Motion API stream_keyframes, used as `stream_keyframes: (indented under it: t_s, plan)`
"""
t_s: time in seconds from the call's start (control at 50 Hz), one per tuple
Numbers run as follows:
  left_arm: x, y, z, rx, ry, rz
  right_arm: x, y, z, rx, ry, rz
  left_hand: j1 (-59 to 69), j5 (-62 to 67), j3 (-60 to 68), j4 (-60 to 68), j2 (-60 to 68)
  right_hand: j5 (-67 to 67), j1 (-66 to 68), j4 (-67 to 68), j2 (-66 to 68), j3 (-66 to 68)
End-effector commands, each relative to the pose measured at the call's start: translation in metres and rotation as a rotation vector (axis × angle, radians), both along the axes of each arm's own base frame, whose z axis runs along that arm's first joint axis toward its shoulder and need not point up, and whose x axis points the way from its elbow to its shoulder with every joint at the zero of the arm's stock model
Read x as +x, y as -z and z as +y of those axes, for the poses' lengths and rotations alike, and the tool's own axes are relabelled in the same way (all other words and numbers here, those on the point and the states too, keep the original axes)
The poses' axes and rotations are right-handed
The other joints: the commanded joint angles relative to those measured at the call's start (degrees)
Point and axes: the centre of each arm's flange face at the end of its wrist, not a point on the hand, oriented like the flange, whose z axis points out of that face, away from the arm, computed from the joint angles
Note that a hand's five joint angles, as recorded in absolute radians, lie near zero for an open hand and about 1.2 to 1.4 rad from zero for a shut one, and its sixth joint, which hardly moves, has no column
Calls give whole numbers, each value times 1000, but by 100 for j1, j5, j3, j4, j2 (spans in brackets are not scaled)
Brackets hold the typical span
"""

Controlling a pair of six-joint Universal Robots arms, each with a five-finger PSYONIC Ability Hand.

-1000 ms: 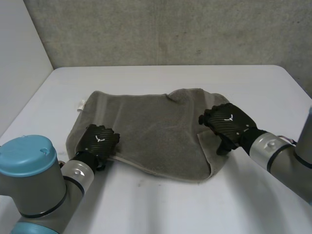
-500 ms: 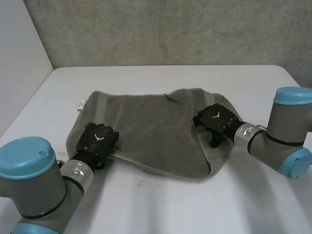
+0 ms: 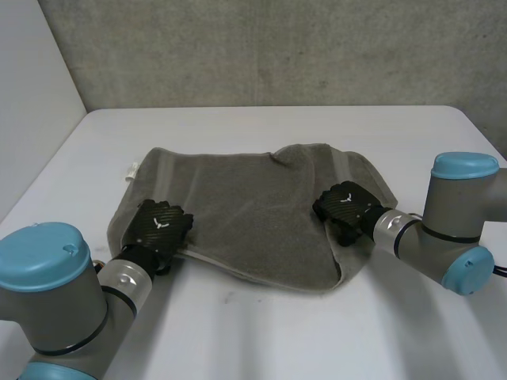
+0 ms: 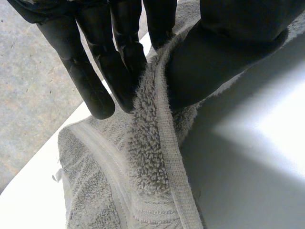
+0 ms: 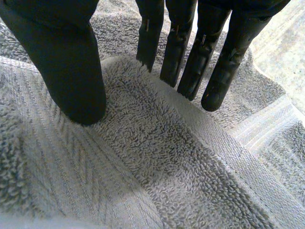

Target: Fold the towel.

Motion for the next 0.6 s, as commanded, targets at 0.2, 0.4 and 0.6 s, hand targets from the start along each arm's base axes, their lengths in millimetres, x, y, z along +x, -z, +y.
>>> stream_keyframes:
  t_s: [0.2,0.4,0.6]
  plan:
    - [0,1,1,2,1,-1,-6,-35,3,-58,41,-18,1116,1027,1031,1022,1019,3879,4276,3598,3579,3589]
    - [3,0,-5,-8,-16,4,-38,-64,24,-60,147,-24,619,530,533,524,522,3879,4276,3598,3579,3589]
    - [10,8,-23,-18,-56,10,-105,-72,37,14,386,-129,-2710,-2799,-2795,-2804,-2807,3879,4276,3598,3579,3589]
